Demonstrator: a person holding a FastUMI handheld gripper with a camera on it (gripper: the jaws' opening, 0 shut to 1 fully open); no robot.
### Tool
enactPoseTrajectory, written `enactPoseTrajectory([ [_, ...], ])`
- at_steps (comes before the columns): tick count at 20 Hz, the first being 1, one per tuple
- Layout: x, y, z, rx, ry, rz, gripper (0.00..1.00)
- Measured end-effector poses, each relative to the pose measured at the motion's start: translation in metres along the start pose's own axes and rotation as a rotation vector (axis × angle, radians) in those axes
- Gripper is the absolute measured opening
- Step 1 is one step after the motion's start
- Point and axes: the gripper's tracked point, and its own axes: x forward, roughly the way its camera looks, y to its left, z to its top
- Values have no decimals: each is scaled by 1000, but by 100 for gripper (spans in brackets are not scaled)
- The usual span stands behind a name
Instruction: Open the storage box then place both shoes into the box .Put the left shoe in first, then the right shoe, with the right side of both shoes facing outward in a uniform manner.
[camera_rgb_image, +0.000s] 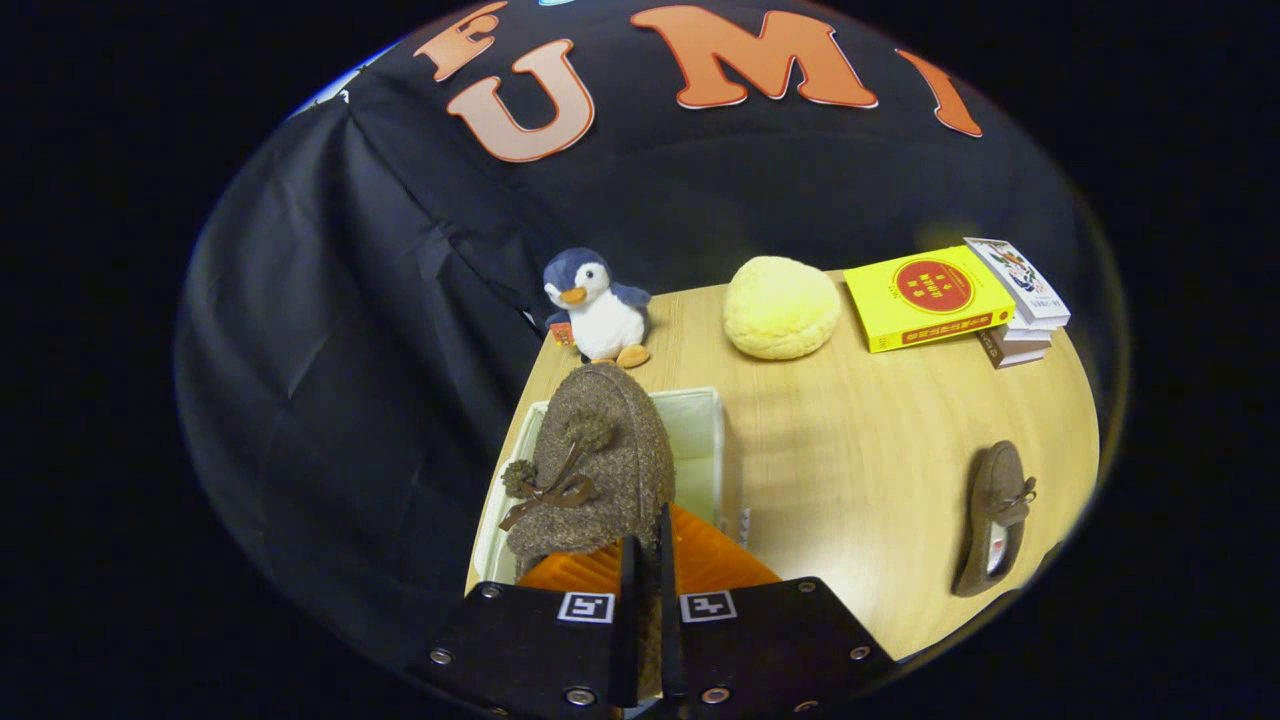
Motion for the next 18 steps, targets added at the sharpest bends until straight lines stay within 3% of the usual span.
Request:
enactPoseTrajectory([
  [6, 57, 25, -32, 25, 93, -65, 10],
  [12, 106, 16, -71, 47, 201, -136, 10],
  [16, 120, 28, -84, 36, 286, -104, 10],
  [18, 117, 35, -87, 23, 297, -63, 14],
])
